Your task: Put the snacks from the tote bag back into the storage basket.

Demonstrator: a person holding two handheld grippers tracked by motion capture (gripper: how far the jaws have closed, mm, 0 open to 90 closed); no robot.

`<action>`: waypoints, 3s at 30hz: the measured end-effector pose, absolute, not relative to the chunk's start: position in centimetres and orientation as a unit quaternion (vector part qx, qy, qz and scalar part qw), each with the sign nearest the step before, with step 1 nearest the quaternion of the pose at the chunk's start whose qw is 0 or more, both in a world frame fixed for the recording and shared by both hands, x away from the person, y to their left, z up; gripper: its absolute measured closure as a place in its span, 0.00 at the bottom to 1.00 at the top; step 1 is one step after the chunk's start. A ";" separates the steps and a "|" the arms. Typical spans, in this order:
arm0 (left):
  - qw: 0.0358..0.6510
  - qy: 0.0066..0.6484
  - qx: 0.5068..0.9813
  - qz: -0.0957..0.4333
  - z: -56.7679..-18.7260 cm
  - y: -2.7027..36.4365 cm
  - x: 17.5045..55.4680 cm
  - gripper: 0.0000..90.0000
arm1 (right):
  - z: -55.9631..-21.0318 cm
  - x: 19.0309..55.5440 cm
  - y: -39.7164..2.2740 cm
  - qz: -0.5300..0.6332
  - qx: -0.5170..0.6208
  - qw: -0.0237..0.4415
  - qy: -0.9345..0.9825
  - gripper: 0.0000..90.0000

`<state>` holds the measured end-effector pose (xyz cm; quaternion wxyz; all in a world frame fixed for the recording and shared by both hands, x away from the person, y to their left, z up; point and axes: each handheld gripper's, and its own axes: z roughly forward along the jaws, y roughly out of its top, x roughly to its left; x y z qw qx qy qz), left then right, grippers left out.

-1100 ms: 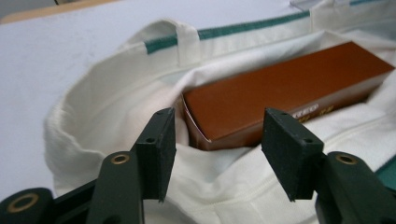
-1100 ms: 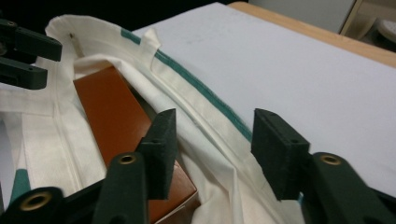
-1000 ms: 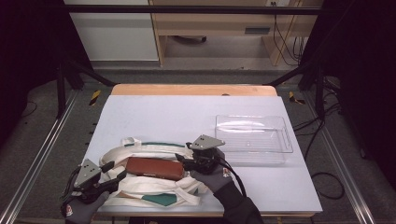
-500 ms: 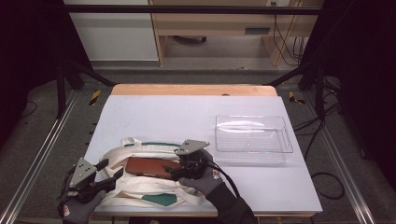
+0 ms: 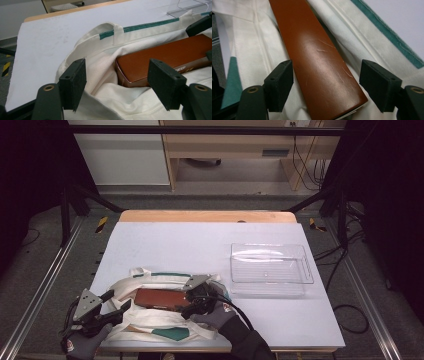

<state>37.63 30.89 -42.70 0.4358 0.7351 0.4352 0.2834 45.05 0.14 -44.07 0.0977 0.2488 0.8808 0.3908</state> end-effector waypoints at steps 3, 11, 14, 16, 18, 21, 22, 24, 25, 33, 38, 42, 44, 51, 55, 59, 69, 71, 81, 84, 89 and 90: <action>0.438 0.436 0.734 0.282 -42.7 31.0 37.6 0.33 | -44.4 45.3 0.2 0.388 0.247 0.089 0.883 0.29; 0.439 0.434 0.734 0.282 -42.8 30.9 37.7 0.32 | -45.0 45.7 0.6 0.376 0.234 0.086 0.892 0.29; 0.438 0.435 0.735 0.282 -42.8 30.9 37.8 0.32 | -45.3 45.8 0.9 0.362 0.221 0.088 0.901 0.30; 0.437 0.435 0.735 0.282 -42.9 30.9 37.7 0.32 | -45.4 45.7 1.3 0.352 0.210 0.096 0.907 0.31; 0.437 0.435 0.735 0.282 -42.9 30.9 37.7 0.32 | -45.3 45.8 1.3 0.349 0.204 0.095 0.910 0.34; 0.438 0.437 0.733 0.284 -42.9 31.0 37.7 0.32 | -44.9 45.8 1.1 0.349 0.198 0.081 0.912 0.39; 0.438 0.437 0.732 0.284 -42.9 31.0 37.7 0.32 | -44.6 45.7 1.0 0.346 0.192 0.080 0.915 0.40; 0.437 0.438 0.733 0.284 -42.9 31.0 37.7 0.32 | -44.3 45.6 1.0 0.341 0.188 0.083 0.917 0.41; 0.437 0.438 0.732 0.284 -42.9 31.0 37.6 0.32 | -44.0 45.5 1.0 0.340 0.185 0.083 0.918 0.41; 0.435 0.440 0.732 0.286 -43.0 31.1 37.6 0.32 | -42.2 44.5 0.2 0.338 0.197 0.074 0.917 0.44; 0.434 0.440 0.732 0.287 -43.0 31.0 37.6 0.32 | -43.3 44.1 -0.2 0.340 0.202 0.078 0.915 0.44; 0.434 0.441 0.732 0.287 -43.0 31.1 37.6 0.32 | -44.1 44.1 -0.4 0.351 0.209 0.076 0.910 0.43; 0.434 0.440 0.732 0.286 -43.0 31.1 37.6 0.32 | -44.0 44.1 -0.4 0.353 0.207 0.077 0.909 0.42; 0.436 0.439 0.732 0.286 -43.0 31.1 37.6 0.32 | -42.2 44.0 0.1 0.398 0.196 0.093 0.891 0.33; 0.436 0.438 0.733 0.285 -43.0 31.1 37.6 0.32 | -42.1 44.4 1.2 0.391 0.197 0.089 0.895 0.30; 0.435 0.438 0.733 0.285 -43.0 31.1 37.6 0.32 | -42.7 45.0 2.3 0.376 0.193 0.082 0.903 0.29; 0.432 0.436 0.736 0.286 -43.0 31.1 37.7 0.32 | -43.9 45.9 3.6 0.336 0.191 0.071 0.919 0.40; 0.432 0.436 0.736 0.286 -43.0 31.1 37.7 0.32 | -44.0 45.9 3.8 0.329 0.187 0.068 0.923 0.43; 0.432 0.435 0.736 0.287 -43.0 31.0 37.7 0.31 | -43.7 45.8 3.9 0.327 0.167 0.071 0.927 0.47; 0.433 0.435 0.735 0.287 -43.0 31.1 37.7 0.31 | -43.2 45.7 3.6 0.334 0.168 0.071 0.925 0.47; 0.438 0.439 0.729 0.290 -42.9 31.2 37.5 0.30 | -42.2 45.5 3.0 0.349 0.169 0.071 0.919 0.47; 0.439 0.440 0.728 0.291 -42.9 31.3 37.5 0.30 | -41.9 45.4 2.9 0.352 0.170 0.071 0.918 0.47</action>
